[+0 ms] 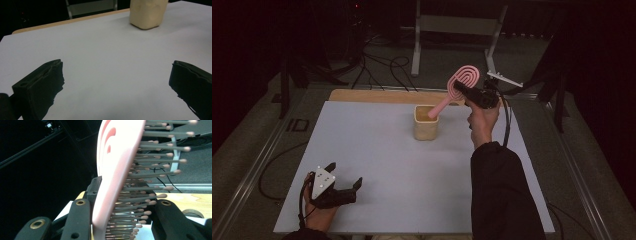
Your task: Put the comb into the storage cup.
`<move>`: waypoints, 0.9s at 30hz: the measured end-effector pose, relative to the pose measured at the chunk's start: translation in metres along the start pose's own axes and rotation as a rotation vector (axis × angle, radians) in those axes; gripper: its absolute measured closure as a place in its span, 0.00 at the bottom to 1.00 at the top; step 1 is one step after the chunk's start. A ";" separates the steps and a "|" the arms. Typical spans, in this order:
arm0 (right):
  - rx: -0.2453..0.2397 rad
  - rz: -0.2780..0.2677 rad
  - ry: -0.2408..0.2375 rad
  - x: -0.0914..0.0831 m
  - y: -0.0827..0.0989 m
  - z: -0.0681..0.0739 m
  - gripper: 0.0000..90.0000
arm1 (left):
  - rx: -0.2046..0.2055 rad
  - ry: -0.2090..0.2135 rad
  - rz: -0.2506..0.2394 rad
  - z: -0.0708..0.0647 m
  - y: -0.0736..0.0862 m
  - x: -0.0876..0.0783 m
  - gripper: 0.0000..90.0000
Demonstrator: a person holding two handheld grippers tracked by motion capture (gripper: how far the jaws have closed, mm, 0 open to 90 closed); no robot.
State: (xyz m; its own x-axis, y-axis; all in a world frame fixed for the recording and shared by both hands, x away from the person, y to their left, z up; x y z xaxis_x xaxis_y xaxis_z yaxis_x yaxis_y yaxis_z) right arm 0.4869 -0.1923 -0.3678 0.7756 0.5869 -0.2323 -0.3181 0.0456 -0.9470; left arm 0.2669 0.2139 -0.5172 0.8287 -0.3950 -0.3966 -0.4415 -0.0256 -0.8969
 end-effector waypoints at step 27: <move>-0.032 0.045 -0.004 0.021 0.019 0.015 0.70 | -0.002 0.003 -0.001 0.000 0.000 0.000 0.00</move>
State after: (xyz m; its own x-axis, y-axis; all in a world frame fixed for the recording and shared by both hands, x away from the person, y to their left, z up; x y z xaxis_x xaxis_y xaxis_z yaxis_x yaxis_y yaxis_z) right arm 0.4891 -0.1668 -0.3872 0.7587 0.5909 -0.2742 -0.3352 -0.0068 -0.9421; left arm 0.2673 0.2137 -0.5172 0.8280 -0.3982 -0.3947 -0.4409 -0.0276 -0.8971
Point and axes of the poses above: each handheld gripper's, and its own axes: x roughly forward along the jaws, y roughly out of its underside, z roughly to its left, the point moved 4 cm from there along x, roughly forward along the jaws, and after that the axes turned 15 degrees about -x, right-handed, at the moved point
